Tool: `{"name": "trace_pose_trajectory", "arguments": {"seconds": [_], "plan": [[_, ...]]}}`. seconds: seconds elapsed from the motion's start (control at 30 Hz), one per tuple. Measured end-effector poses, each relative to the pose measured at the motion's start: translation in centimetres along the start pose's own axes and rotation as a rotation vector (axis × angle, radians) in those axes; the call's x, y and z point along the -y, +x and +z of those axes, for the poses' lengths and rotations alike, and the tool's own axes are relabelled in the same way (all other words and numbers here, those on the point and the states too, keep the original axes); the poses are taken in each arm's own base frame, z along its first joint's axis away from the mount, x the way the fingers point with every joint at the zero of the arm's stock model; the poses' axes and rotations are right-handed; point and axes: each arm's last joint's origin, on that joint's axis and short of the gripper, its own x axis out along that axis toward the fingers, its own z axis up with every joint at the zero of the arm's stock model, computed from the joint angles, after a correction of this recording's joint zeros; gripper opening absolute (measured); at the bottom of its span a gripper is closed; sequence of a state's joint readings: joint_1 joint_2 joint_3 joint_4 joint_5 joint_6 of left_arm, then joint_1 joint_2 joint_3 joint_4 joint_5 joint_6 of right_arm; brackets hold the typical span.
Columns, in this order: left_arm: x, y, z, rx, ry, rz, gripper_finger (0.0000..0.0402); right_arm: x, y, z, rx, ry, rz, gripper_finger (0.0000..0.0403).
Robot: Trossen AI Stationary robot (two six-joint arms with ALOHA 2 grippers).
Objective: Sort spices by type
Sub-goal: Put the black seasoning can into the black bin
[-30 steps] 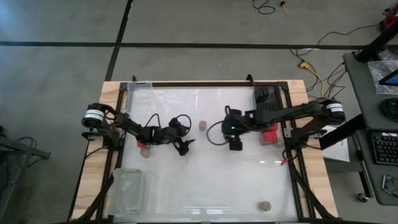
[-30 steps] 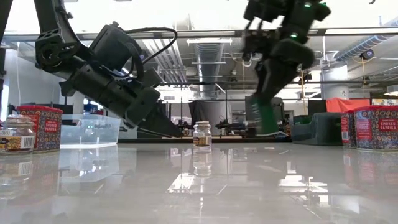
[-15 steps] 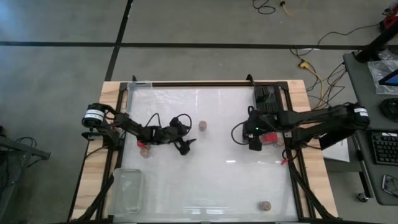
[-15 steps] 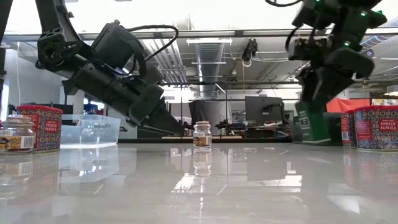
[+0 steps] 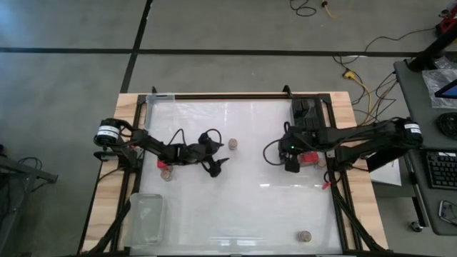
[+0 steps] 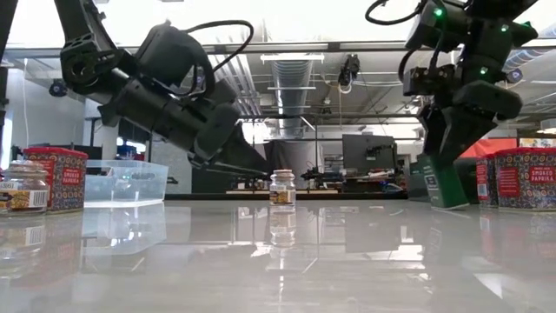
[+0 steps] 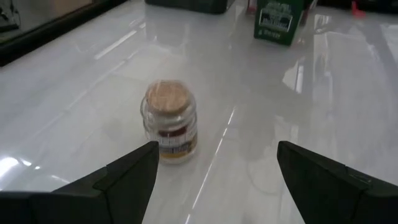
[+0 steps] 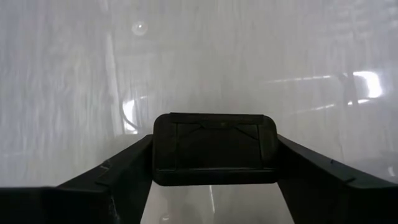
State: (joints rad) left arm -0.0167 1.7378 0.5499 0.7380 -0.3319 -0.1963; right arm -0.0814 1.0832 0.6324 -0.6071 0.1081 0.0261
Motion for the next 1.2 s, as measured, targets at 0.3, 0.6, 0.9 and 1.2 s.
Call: {"name": "trace_pose_trajectory", "arguments": {"seconds": [0.3, 0.6, 0.9, 1.2], "plan": [[0.0, 0.0, 0.1, 0.006, 0.002, -0.003, 0.031, 0.0, 0.0, -0.2, -0.019, 0.014, 0.002, 0.0297], [0.0, 0.0, 0.1, 0.007, 0.025, -0.003, 0.0311, 0.0, -0.4, -0.3, -0.064, 0.057, 0.001, 0.0339], [0.0, 0.0, 0.1, 0.008, 0.044, -0.001, 0.0311, 0.2, -2.1, 1.2, -0.072, 0.024, 0.01, 0.0365], [-0.1, 0.0, 0.1, 0.006, 0.047, -0.001, 0.0311, 0.3, -1.9, 4.1, -0.205, 0.018, 0.009, 0.0366]]}}
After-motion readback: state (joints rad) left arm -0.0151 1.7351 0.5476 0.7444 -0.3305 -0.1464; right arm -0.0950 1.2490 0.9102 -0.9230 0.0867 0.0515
